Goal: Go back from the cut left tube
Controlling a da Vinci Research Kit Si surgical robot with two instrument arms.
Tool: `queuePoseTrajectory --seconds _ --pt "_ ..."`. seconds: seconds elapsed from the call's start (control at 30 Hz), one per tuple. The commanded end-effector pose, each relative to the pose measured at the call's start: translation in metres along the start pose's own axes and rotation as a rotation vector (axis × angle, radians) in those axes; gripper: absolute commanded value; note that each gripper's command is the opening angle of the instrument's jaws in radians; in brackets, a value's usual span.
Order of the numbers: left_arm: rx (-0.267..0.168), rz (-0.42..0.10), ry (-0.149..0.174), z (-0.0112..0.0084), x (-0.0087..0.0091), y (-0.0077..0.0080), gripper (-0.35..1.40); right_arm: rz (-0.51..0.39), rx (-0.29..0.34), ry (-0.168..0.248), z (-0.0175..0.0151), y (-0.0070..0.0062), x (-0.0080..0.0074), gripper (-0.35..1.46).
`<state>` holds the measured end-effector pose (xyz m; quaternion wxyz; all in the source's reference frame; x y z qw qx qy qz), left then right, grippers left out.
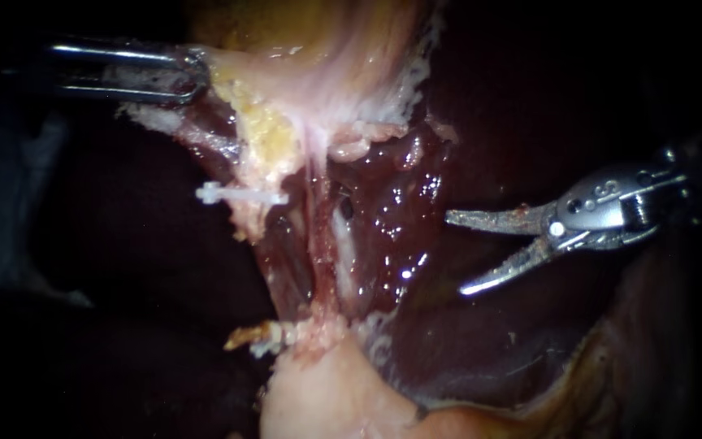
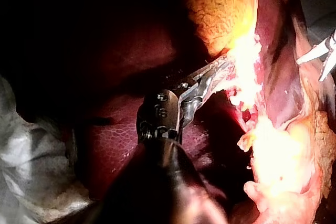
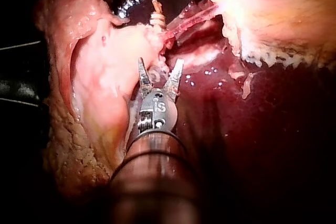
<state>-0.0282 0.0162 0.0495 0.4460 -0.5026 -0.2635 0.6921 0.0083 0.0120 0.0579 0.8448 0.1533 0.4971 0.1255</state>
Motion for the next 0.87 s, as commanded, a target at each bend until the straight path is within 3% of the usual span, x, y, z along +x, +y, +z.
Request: queuePoseTrajectory --seconds 0.03,0.47,0.87 --pt "0.008 0.002 0.003 0.0004 -0.0001 -0.0001 -0.35 0.000 0.000 0.000 0.0000 0.0001 0.0000 1.45" --pt "0.009 0.012 0.001 0.0035 -0.0015 -0.0013 -0.35 0.000 0.001 0.000 -0.0002 0.0001 -0.0002 1.45" --pt "0.007 0.014 -0.003 0.0039 -0.0017 -0.0014 -0.35 0.000 0.001 0.000 -0.0003 0.0000 -0.0002 1.45"
